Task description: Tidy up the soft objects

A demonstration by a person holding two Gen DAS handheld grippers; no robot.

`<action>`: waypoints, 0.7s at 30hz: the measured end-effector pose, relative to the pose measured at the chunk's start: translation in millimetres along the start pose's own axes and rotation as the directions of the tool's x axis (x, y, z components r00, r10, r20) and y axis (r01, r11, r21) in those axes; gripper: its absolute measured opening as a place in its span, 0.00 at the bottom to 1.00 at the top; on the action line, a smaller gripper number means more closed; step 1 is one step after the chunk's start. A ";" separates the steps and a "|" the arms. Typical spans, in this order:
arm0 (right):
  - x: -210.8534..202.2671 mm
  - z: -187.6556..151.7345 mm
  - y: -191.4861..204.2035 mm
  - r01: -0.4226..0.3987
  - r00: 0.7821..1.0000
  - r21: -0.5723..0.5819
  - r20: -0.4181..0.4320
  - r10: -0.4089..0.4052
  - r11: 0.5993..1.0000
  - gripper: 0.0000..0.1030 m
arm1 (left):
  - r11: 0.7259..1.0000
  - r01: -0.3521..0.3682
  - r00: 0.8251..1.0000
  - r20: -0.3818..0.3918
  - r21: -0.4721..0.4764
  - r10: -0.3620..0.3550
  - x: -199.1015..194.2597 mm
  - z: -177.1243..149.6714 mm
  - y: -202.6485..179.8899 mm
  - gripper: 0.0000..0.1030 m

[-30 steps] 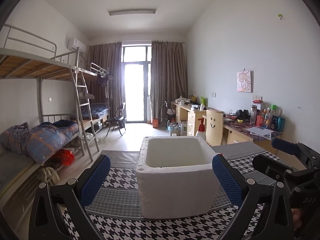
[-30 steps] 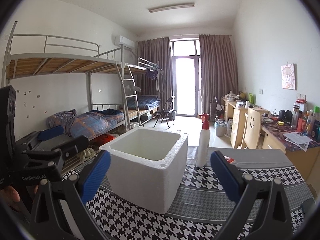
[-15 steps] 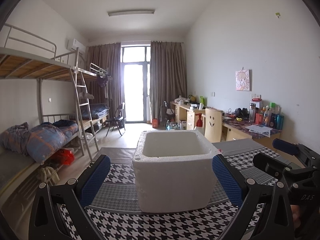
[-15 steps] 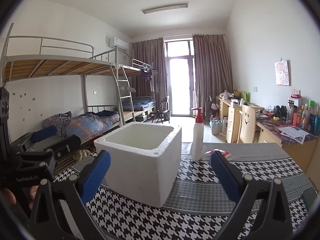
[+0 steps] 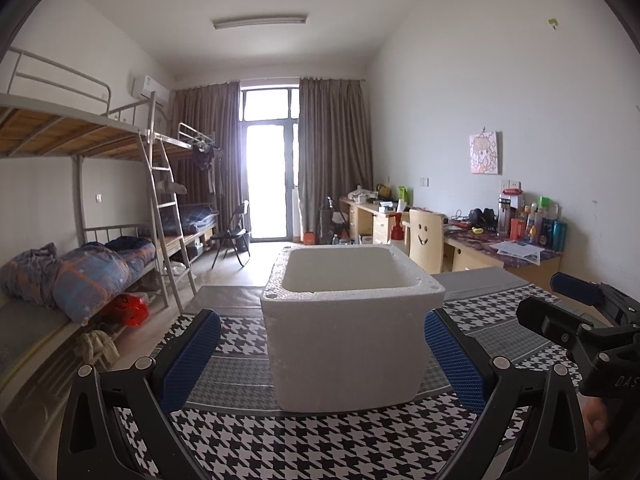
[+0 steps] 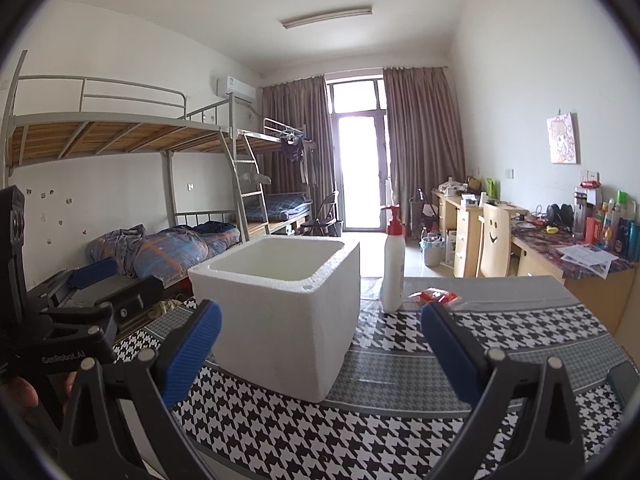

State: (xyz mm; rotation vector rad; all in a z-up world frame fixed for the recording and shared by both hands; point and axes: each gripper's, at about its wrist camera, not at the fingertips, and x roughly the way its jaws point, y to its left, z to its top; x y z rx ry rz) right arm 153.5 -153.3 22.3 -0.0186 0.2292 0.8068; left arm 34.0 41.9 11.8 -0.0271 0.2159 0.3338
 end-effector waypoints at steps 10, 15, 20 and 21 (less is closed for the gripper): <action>-4.2 -7.0 -2.2 0.014 1.000 -0.008 -0.009 -0.014 1.000 0.98 | 1.000 0.008 1.000 -0.014 0.000 -0.008 1.6 -5.3 -3.4 0.99; -6.6 -8.8 -2.3 0.014 1.000 -0.009 -0.011 -0.014 1.000 0.98 | 1.000 0.017 1.000 -0.017 0.002 -0.017 0.3 -6.5 -3.5 0.99; -5.9 -10.8 -2.3 0.017 1.000 -0.006 -0.015 -0.017 1.000 0.98 | 1.000 0.012 1.000 -0.017 -0.005 -0.012 0.8 -7.3 -2.4 0.99; -6.1 -11.5 -2.4 0.018 1.000 -0.006 -0.017 -0.018 1.000 0.98 | 1.000 0.013 1.000 -0.019 -0.006 -0.013 0.9 -7.9 -2.1 0.99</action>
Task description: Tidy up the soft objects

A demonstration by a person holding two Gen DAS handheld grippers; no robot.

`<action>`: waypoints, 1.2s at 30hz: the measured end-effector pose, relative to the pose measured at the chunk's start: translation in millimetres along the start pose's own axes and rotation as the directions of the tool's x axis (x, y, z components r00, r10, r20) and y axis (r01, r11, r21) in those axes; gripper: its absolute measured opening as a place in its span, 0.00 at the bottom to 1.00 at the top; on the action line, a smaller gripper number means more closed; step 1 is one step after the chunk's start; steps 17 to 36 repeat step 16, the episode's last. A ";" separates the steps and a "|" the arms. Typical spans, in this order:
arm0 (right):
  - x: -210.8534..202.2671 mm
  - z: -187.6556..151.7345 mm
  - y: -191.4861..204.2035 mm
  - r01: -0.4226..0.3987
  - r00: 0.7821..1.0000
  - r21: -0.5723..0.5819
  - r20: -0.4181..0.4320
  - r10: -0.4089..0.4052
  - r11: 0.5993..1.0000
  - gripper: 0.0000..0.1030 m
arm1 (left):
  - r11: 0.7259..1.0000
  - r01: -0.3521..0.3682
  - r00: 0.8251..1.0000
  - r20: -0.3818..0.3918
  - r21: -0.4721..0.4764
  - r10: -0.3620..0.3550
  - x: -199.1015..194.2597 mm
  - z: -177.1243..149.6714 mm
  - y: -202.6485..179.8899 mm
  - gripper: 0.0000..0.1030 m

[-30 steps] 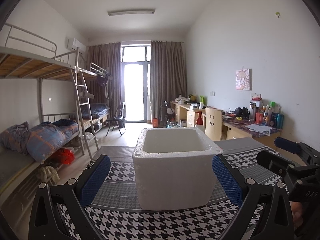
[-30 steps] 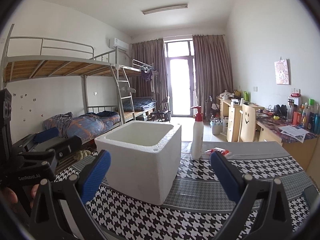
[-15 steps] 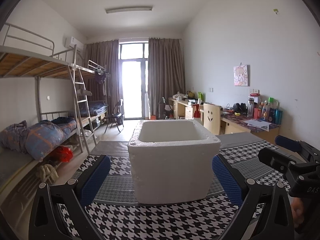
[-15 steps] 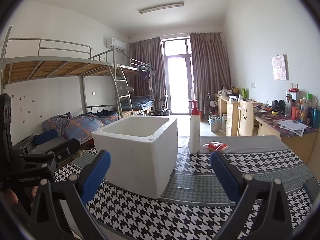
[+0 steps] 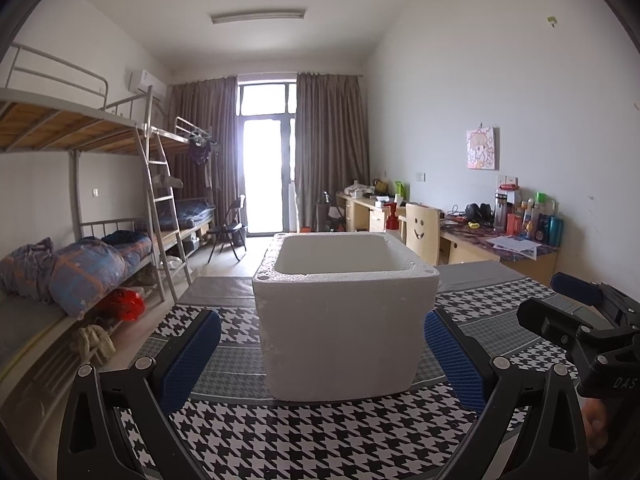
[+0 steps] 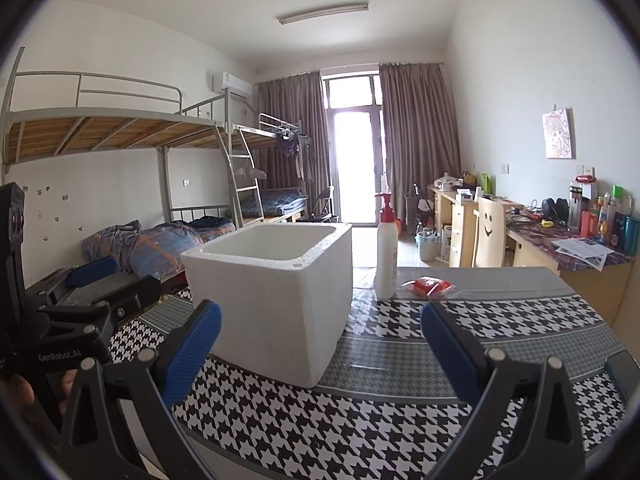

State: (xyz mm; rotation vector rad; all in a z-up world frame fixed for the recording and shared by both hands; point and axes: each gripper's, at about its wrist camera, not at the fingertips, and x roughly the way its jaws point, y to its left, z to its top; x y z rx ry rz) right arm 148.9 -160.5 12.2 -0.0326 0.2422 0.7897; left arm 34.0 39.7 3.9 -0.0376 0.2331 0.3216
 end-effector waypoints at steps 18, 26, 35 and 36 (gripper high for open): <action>2.5 0.4 -1.5 0.006 1.000 0.005 -0.013 -0.006 1.000 0.98 | 1.000 -0.005 1.000 -0.013 0.004 0.005 0.6 -2.5 2.3 0.99; 2.5 0.4 -1.5 0.006 1.000 0.005 -0.013 -0.006 1.000 0.98 | 1.000 -0.005 1.000 -0.013 0.004 0.005 0.6 -2.5 2.3 0.99; 2.5 0.4 -1.5 0.006 1.000 0.005 -0.013 -0.006 1.000 0.98 | 1.000 -0.005 1.000 -0.013 0.004 0.005 0.6 -2.5 2.3 0.99; 2.5 0.4 -1.5 0.006 1.000 0.005 -0.013 -0.006 1.000 0.98 | 1.000 -0.005 1.000 -0.013 0.004 0.005 0.6 -2.5 2.3 0.99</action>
